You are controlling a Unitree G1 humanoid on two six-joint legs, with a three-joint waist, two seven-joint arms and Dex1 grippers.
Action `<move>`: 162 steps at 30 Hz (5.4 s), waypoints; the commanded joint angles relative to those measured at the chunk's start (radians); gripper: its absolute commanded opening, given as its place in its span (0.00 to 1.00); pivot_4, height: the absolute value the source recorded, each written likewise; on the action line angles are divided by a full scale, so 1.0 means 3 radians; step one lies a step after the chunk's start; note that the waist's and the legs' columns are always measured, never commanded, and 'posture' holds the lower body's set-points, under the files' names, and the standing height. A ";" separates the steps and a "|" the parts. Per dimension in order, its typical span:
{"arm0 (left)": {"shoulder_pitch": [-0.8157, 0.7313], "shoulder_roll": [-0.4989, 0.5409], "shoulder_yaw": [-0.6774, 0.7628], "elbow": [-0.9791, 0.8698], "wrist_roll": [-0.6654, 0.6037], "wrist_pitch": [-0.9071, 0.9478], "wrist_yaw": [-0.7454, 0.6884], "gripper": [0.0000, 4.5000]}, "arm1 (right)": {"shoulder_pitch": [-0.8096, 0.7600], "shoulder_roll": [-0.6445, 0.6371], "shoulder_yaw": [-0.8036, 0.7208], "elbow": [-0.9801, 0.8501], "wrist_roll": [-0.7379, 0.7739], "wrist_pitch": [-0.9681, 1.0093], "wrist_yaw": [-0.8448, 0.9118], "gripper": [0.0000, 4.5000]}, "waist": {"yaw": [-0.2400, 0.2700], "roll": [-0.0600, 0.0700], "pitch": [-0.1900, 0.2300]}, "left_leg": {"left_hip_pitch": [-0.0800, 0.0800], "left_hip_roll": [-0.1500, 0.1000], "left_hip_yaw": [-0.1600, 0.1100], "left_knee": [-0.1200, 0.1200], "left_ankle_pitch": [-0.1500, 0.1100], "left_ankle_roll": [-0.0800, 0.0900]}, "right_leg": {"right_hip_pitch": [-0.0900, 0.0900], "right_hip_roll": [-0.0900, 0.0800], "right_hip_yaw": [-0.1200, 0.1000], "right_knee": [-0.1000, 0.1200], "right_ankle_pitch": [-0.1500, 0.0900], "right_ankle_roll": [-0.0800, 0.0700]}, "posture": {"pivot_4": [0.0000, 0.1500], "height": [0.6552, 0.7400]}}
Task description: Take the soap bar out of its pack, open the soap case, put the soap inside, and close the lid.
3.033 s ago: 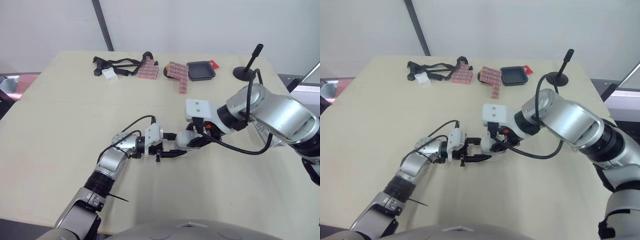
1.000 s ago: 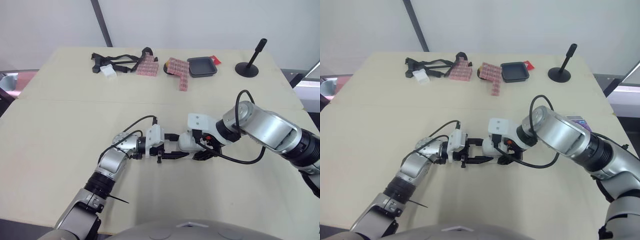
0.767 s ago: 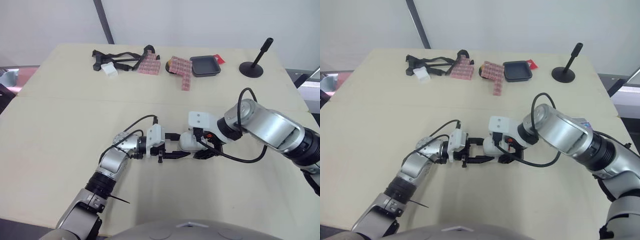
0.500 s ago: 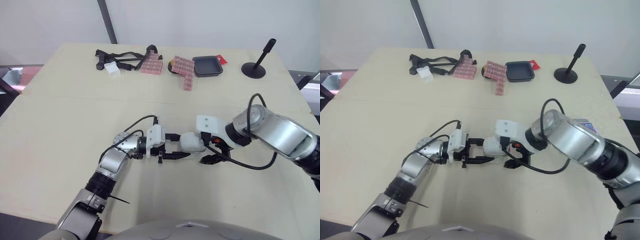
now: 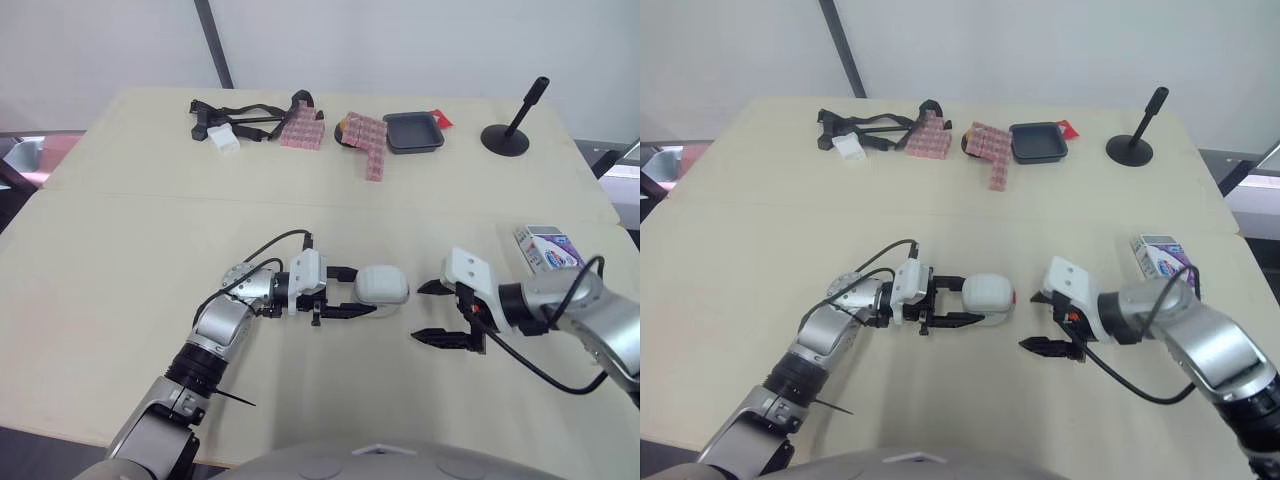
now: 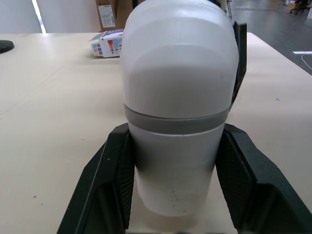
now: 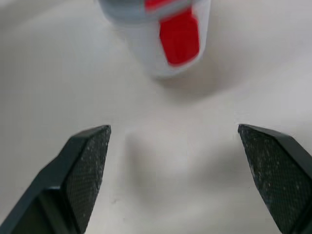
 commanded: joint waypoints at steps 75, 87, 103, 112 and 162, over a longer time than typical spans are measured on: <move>0.0039 0.0122 0.0043 -0.0209 -0.0068 0.0060 0.0027 0.42 | -0.0321 0.0352 -0.0080 -0.0597 0.0375 -0.0475 -0.0482 0.01 | -0.0041 -0.0004 -0.0002 | -0.0008 -0.0013 -0.0007 0.0025 0.0002 0.0021 | -0.0005 -0.0015 -0.0007 0.0025 0.0000 0.0001 | 1.00 1.00; 0.0019 0.0121 0.0051 -0.0205 -0.0076 0.0059 0.0045 0.42 | -0.0212 0.0303 -0.0012 -0.0566 0.0354 -0.0243 -0.0596 0.01 | -0.0062 -0.0006 -0.0005 | 0.0006 -0.0013 -0.0007 0.0021 0.0003 0.0019 | 0.0009 -0.0015 -0.0007 0.0024 0.0000 0.0001 | 1.00 1.00; 0.0018 0.0124 0.0061 -0.0228 -0.0084 0.0070 0.0056 0.42 | -0.0248 0.0397 -0.0007 -0.0506 0.0371 -0.0219 -0.0722 0.01 | -0.0083 -0.0010 -0.0009 | 0.0041 -0.0012 -0.0007 0.0008 0.0002 0.0018 | 0.0046 -0.0016 -0.0007 0.0008 -0.0001 0.0001 | 1.00 1.00; 0.0013 0.0141 0.0097 -0.0234 -0.0130 0.0136 0.0063 0.42 | 0.0078 0.0507 -0.0756 -0.0362 0.0505 -0.1082 -0.0286 0.41 | -0.0064 -0.0011 -0.0008 | 0.0022 -0.0013 -0.0007 0.0004 0.0002 0.0019 | 0.0033 -0.0017 -0.0010 -0.0001 -0.0001 0.0001 | 1.00 1.00; -0.0453 0.0102 0.1093 -0.0458 -0.1677 0.5692 0.1307 0.42 | 0.0836 0.0624 -0.0583 0.0226 0.0008 -0.2500 0.0377 0.99 | -0.0097 -0.0011 -0.0009 | -0.0012 -0.0017 -0.0010 0.0026 0.0004 0.0025 | -0.0005 -0.0022 -0.0015 0.0023 -0.0001 0.0000 | 1.00 1.00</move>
